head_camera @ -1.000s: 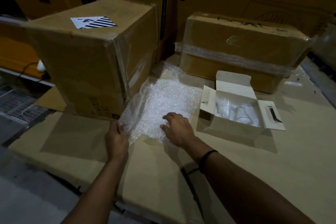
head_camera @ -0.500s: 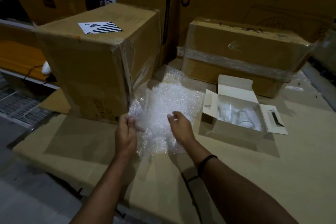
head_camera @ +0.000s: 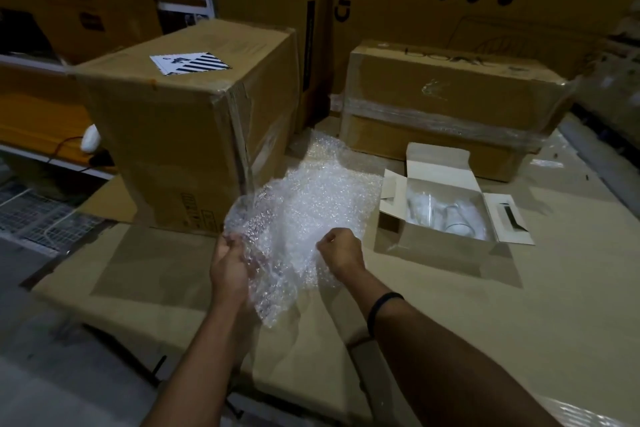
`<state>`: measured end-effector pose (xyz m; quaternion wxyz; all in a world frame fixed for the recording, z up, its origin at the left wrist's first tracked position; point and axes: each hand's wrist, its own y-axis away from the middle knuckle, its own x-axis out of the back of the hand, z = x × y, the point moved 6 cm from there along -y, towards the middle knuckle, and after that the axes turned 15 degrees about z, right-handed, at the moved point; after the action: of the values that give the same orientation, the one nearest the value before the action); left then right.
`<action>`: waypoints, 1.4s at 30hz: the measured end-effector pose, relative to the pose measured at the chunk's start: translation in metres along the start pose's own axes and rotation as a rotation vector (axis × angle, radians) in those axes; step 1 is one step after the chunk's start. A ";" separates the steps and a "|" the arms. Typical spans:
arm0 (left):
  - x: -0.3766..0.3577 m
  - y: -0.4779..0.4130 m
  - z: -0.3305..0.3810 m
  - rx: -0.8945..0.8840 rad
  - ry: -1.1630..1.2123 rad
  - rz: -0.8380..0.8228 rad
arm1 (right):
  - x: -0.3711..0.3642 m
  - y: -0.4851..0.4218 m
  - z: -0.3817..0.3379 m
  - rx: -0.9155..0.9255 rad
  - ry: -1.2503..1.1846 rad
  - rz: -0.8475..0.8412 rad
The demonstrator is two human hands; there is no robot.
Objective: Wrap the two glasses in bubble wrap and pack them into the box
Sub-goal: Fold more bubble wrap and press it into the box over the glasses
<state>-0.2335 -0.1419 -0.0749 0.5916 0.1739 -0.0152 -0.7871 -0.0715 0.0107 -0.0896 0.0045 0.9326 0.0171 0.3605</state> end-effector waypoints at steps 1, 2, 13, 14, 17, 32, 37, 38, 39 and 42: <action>0.002 0.002 -0.002 0.016 -0.003 0.006 | 0.008 0.002 -0.001 -0.011 -0.084 0.020; 0.003 0.003 -0.005 0.032 -0.005 0.003 | 0.015 0.006 0.000 -0.053 -0.188 0.034; -0.010 0.028 -0.026 0.413 0.225 -0.113 | 0.041 0.038 -0.004 -0.337 -0.619 -0.137; -0.007 0.030 -0.026 0.391 0.217 -0.115 | 0.048 0.036 -0.004 -0.303 -0.664 -0.121; -0.008 0.040 -0.025 0.317 0.190 -0.172 | 0.076 0.034 -0.003 -0.118 -0.699 -0.131; -0.070 0.138 -0.088 0.188 -0.343 -0.451 | 0.215 0.059 0.178 -0.186 -0.559 0.564; -0.092 0.178 -0.106 0.364 -0.382 -0.615 | 0.235 0.054 0.234 -0.391 -0.321 0.555; -0.097 0.187 -0.107 0.379 -0.376 -0.661 | 0.240 0.051 0.240 -0.412 -0.309 0.520; -0.101 0.193 -0.105 0.380 -0.356 -0.693 | 0.242 0.047 0.242 -0.420 -0.300 0.476; -0.113 0.201 -0.106 0.359 -0.266 -0.677 | 0.260 0.042 0.237 -0.350 -0.079 0.386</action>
<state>0.0109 -0.0770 -0.0988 0.2522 0.1662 -0.1704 -0.9379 0.2813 -0.0210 -0.0897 0.0975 0.9171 -0.2238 0.3152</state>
